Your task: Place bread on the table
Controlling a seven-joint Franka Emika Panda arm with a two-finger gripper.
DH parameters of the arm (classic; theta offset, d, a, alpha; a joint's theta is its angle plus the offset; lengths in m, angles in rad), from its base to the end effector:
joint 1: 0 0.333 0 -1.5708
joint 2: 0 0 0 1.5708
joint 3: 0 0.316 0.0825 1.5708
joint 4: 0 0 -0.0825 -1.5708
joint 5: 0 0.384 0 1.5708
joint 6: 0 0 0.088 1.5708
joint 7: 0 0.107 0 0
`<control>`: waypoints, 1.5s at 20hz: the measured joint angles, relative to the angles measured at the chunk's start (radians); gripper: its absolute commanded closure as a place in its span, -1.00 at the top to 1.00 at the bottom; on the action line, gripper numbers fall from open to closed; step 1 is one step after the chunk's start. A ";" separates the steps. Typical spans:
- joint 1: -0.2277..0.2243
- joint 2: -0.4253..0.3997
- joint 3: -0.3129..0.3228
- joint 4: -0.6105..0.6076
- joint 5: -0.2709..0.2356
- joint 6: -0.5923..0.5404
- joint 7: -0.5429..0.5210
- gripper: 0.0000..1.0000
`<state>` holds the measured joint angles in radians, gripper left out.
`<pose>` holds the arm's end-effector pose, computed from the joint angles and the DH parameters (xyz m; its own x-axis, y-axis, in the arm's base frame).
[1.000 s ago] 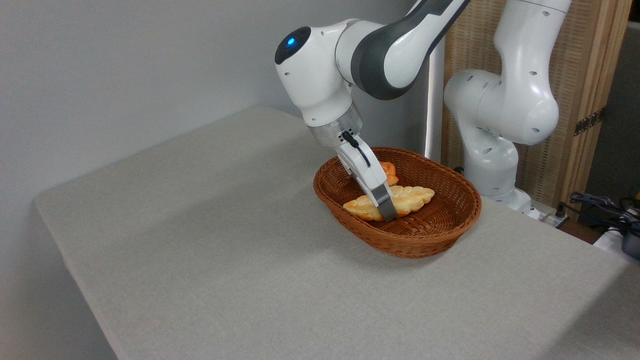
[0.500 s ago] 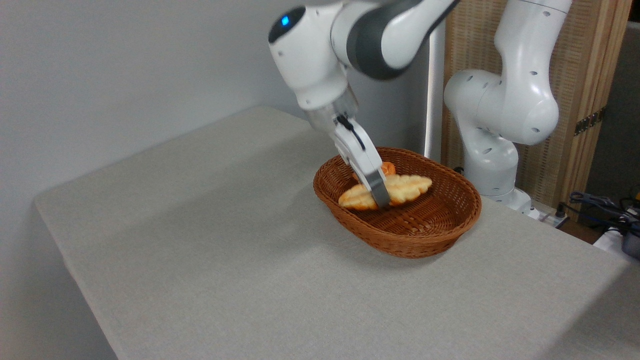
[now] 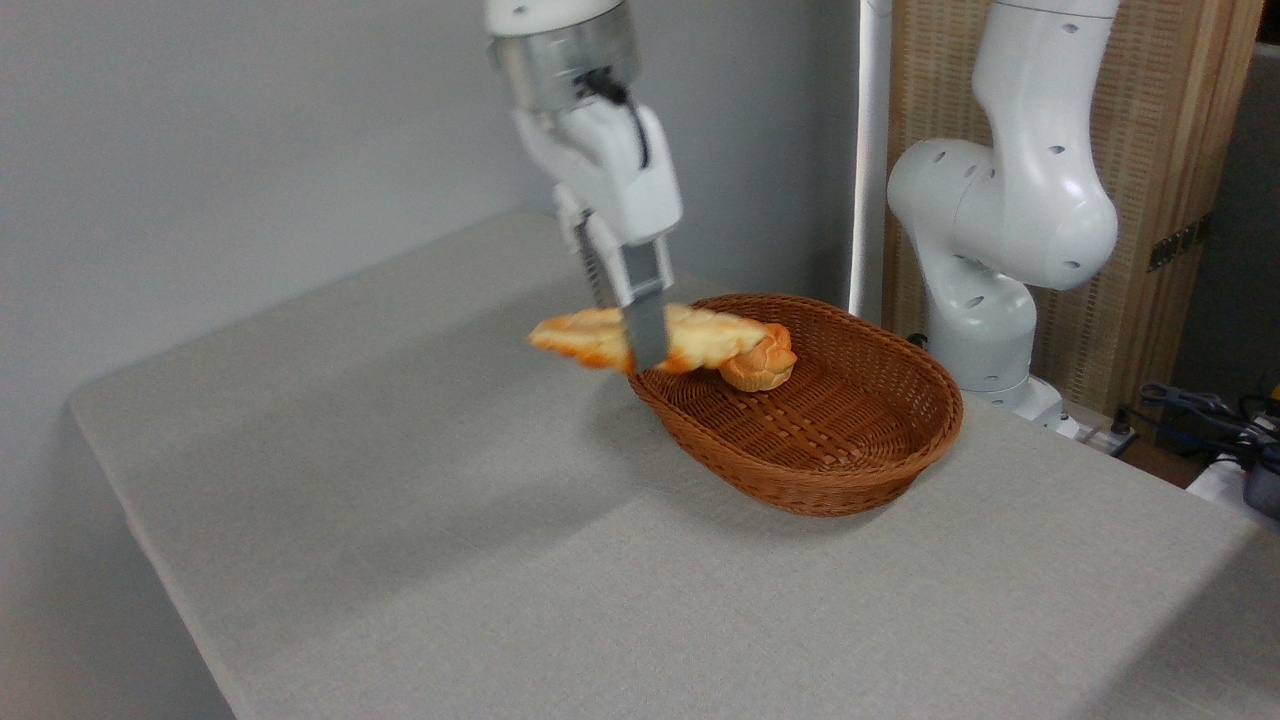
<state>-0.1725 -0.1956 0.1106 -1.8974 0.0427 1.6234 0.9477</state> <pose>0.4903 -0.0218 0.5764 0.5239 -0.8494 -0.0633 -0.8482 -0.5270 0.0523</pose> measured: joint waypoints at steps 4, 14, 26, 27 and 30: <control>0.000 0.168 0.000 0.042 0.000 0.153 -0.093 1.00; 0.001 0.230 0.001 0.069 0.000 0.199 -0.106 1.00; 0.089 0.163 -0.041 0.181 -0.040 0.080 -0.184 1.00; 0.111 0.156 -0.063 0.209 -0.049 0.044 -0.186 1.00; 0.143 0.150 -0.112 0.266 -0.058 -0.029 -0.192 1.00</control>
<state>-0.0300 -0.0456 -0.0015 -1.6318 -0.0149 1.5946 0.7554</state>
